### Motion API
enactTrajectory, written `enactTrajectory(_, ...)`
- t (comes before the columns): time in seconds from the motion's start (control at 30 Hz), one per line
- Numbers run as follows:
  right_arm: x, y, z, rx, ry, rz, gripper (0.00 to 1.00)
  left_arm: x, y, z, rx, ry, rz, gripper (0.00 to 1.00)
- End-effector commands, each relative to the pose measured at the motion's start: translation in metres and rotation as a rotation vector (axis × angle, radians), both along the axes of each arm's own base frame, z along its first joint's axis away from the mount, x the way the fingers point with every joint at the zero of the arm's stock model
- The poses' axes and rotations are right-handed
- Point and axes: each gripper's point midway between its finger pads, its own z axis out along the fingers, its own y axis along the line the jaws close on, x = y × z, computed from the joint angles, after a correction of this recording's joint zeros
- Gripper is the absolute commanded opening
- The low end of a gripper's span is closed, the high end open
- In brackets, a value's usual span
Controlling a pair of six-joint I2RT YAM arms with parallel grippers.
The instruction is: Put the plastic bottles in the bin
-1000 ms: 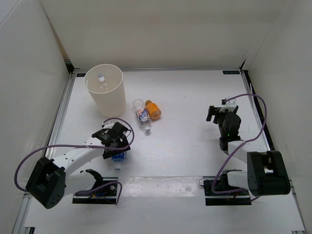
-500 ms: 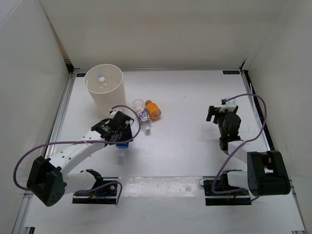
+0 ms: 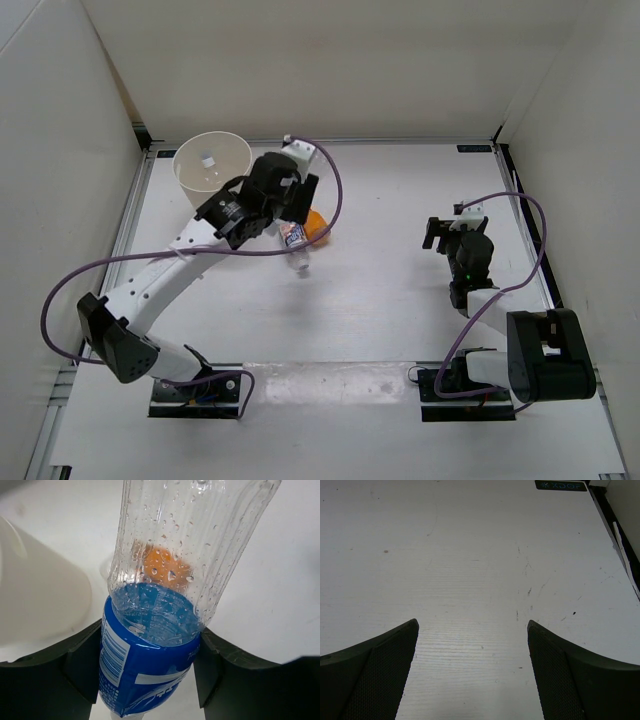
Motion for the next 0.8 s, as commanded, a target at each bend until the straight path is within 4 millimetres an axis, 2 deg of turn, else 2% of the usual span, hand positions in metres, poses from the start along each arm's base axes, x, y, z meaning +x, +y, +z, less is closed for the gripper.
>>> enactTrajectory(0.0, 0.006, 0.000, 0.023, 0.001, -0.079, -0.006, 0.90, 0.031, 0.024, 0.083, 0.005, -0.238, 0.021, 0.21)
enactTrajectory(0.03, 0.005, -0.001, 0.022, -0.004, -0.076, -0.007, 0.90, 0.040, 0.029, 0.109, -0.036, -0.311, 0.053, 0.21)
enactTrajectory(0.07, 0.006, -0.001, 0.023, 0.000, -0.079, -0.010, 0.90, 0.050, 0.045, 0.120, -0.047, -0.339, 0.104, 0.21)
enactTrajectory(0.1, 0.005, 0.000, 0.022, 0.000, -0.078, -0.007, 0.90, 0.060, 0.064, 0.145, -0.093, -0.401, 0.165, 0.21)
enactTrajectory(0.13, 0.005, -0.001, 0.022, -0.002, -0.075, -0.010, 0.90, 0.070, 0.085, 0.158, -0.110, -0.434, 0.228, 0.21)
enactTrajectory(0.17, 0.006, 0.000, 0.023, -0.001, -0.078, -0.006, 0.90, 0.076, 0.096, 0.172, -0.150, -0.471, 0.267, 0.21)
enactTrajectory(0.2, 0.006, 0.000, 0.023, -0.001, -0.078, -0.006, 0.90, 0.082, 0.103, 0.175, -0.190, -0.476, 0.300, 0.21)
enactTrajectory(0.23, 0.007, 0.000, 0.026, 0.000, -0.085, -0.004, 0.90, 0.092, 0.136, 0.184, -0.200, -0.502, 0.382, 0.21)
enactTrajectory(0.27, 0.006, 0.000, 0.024, 0.001, -0.079, -0.003, 0.90, 0.099, 0.138, 0.189, -0.236, -0.505, 0.377, 0.21)
enactTrajectory(0.3, 0.006, 0.000, 0.023, -0.001, -0.078, -0.004, 0.90, 0.105, 0.143, 0.186, -0.256, -0.495, 0.393, 0.23)
enactTrajectory(0.33, 0.007, 0.000, 0.023, 0.000, -0.076, -0.003, 0.90, 0.111, 0.164, 0.188, -0.265, -0.500, 0.428, 0.23)
enactTrajectory(0.43, 0.007, 0.000, 0.023, 0.001, -0.078, -0.004, 0.90, 0.128, 0.190, 0.177, -0.317, -0.476, 0.501, 0.26)
enactTrajectory(0.57, 0.007, -0.001, 0.024, 0.001, -0.078, -0.004, 0.90, 0.143, 0.199, 0.150, -0.382, -0.408, 0.528, 0.32)
enactTrajectory(0.67, 0.007, -0.001, 0.022, 0.002, -0.071, -0.005, 0.90, 0.146, 0.201, 0.129, -0.381, -0.362, 0.548, 0.37)
enactTrajectory(0.73, 0.008, -0.002, 0.024, 0.005, -0.074, -0.003, 0.90, 0.147, 0.203, 0.124, -0.404, -0.350, 0.568, 0.42)
enactTrajectory(0.77, 0.008, -0.002, 0.024, 0.006, -0.074, -0.007, 0.90, 0.147, 0.202, 0.113, -0.403, -0.327, 0.571, 0.45)
